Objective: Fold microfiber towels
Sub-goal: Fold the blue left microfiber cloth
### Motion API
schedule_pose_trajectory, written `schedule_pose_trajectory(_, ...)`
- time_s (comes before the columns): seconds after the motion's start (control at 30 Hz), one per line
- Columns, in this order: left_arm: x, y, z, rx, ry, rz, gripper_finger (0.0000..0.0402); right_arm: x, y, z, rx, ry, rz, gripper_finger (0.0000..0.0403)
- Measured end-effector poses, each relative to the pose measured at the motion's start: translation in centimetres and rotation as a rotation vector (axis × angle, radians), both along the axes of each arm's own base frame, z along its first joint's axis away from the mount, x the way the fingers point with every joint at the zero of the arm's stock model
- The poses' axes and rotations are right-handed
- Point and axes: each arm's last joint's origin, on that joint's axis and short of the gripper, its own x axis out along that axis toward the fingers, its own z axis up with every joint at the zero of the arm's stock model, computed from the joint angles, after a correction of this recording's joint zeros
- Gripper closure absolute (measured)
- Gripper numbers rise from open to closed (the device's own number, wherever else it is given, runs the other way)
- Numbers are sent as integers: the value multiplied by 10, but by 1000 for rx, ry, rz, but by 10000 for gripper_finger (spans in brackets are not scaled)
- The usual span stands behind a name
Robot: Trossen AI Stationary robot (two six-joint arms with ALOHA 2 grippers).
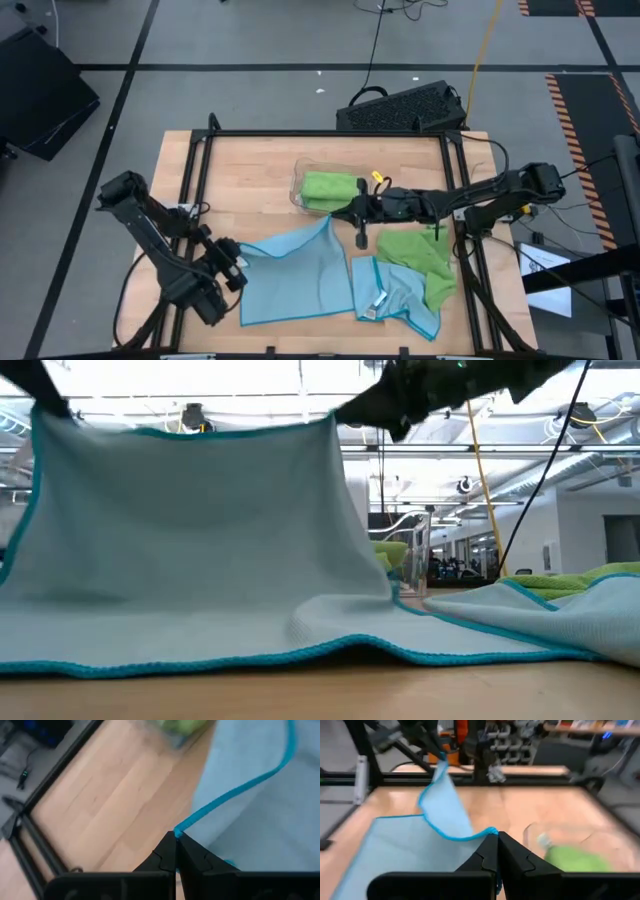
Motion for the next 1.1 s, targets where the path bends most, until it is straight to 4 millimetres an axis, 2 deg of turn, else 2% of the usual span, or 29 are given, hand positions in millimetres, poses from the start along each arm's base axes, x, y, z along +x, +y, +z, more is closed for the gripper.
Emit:
schedule_pose_trajectory(0.13,-5,5,-16,4,20,73,394,-5,-1,-11,163,1,-94,403)
schedule_pose_trajectory(0.23,-8,8,-23,17,24,95,394,-6,-5,-19,121,-59,-167,403)
schedule_pose_trajectory(0.33,-7,9,-23,32,-1,88,394,-2,-5,-26,76,-101,-167,403)
schedule_pose_trajectory(0.5,-5,7,-24,38,21,23,394,4,-6,-38,76,-80,-162,403)
schedule_pose_trajectory(0.6,-5,12,-19,97,97,-41,394,4,-5,-34,82,-112,-143,403)
schedule_pose_trajectory(0.8,-2,37,4,197,36,-144,394,5,-5,-18,62,-237,-133,403)
schedule_pose_trajectory(0.93,-6,57,18,172,45,-137,394,4,-4,-21,79,-204,-131,403)
schedule_pose_trajectory(1.1,-13,61,19,98,89,-139,394,3,-1,-25,130,-152,-83,403)
